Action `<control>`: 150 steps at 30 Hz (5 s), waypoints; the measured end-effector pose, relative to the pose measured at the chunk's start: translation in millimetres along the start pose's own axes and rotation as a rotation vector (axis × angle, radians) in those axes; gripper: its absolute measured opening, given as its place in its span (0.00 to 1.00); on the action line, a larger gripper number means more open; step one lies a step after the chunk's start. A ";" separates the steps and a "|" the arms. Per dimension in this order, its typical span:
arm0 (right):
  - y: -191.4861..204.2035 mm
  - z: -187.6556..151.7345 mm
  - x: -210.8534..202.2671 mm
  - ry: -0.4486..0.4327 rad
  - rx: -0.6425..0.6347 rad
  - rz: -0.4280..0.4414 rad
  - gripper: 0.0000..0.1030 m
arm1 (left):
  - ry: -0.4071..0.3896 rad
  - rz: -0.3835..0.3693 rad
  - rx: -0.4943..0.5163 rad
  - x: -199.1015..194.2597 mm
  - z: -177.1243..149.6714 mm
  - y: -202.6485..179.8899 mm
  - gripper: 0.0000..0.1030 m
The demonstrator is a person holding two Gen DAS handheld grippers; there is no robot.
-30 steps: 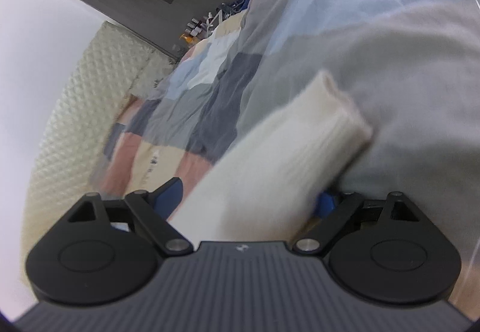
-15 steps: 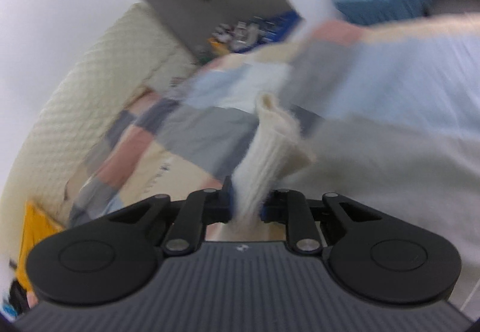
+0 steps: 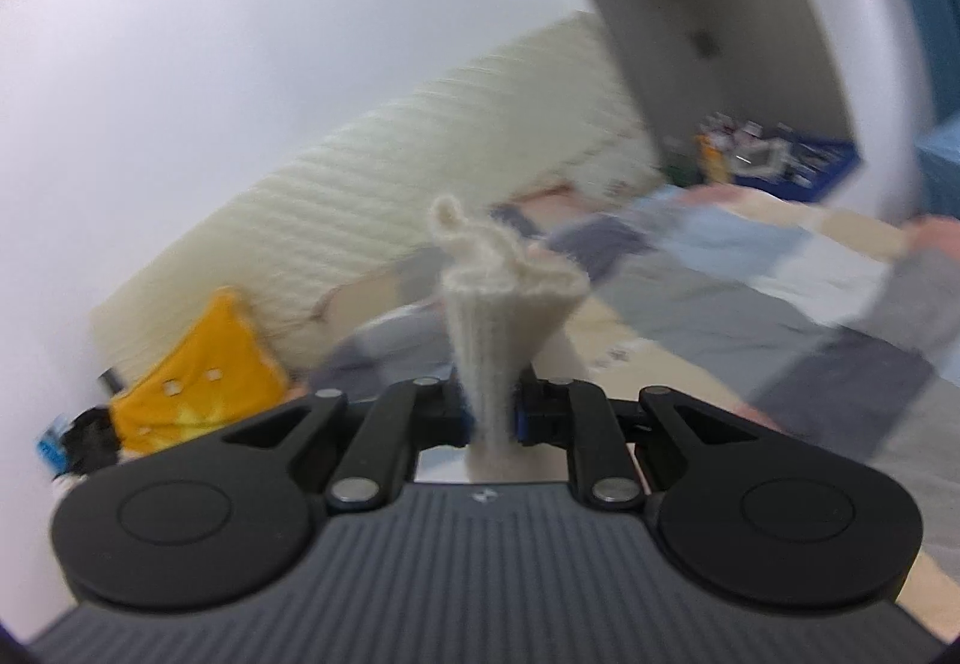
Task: Fold large clothes
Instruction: 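Grasp the sleeve cuff with the right gripper and lift it, then carry the sleeve across the sweater body and open the right gripper, then move the left gripper toward the other sleeve cuff, then grasp the other sleeve cuff with the left gripper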
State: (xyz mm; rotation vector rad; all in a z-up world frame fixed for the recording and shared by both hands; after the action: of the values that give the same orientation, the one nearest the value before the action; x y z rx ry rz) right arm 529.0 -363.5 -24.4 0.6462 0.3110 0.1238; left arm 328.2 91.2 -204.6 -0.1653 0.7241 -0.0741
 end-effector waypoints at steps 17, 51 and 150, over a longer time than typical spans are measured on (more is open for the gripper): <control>244.0 -138.1 -34.1 0.156 -0.269 0.362 0.15 | -0.158 -0.073 -0.263 -64.0 18.6 90.0 0.62; 175.2 -486.0 -73.0 0.625 -0.462 0.341 0.20 | -0.122 0.015 -0.337 -41.1 3.3 155.8 0.62; 125.6 -435.1 -2.7 0.641 -0.453 0.123 0.61 | -0.149 0.366 -0.936 25.0 8.1 474.5 0.65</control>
State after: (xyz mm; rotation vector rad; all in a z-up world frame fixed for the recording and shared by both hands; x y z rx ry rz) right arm 383.9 -15.6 -275.3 0.1575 0.8331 0.5083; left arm 357.1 556.2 -298.4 -0.9159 0.5837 0.6328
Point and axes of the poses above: each gripper's, at about its wrist camera, not at the fingertips, and x roughly the way its jaws point, y to its left, z to its top, the point moved 10 cm from there along x, roughly the way its jaws point, and after that the axes turned 11 degrees about x, right-handed, at the moved point
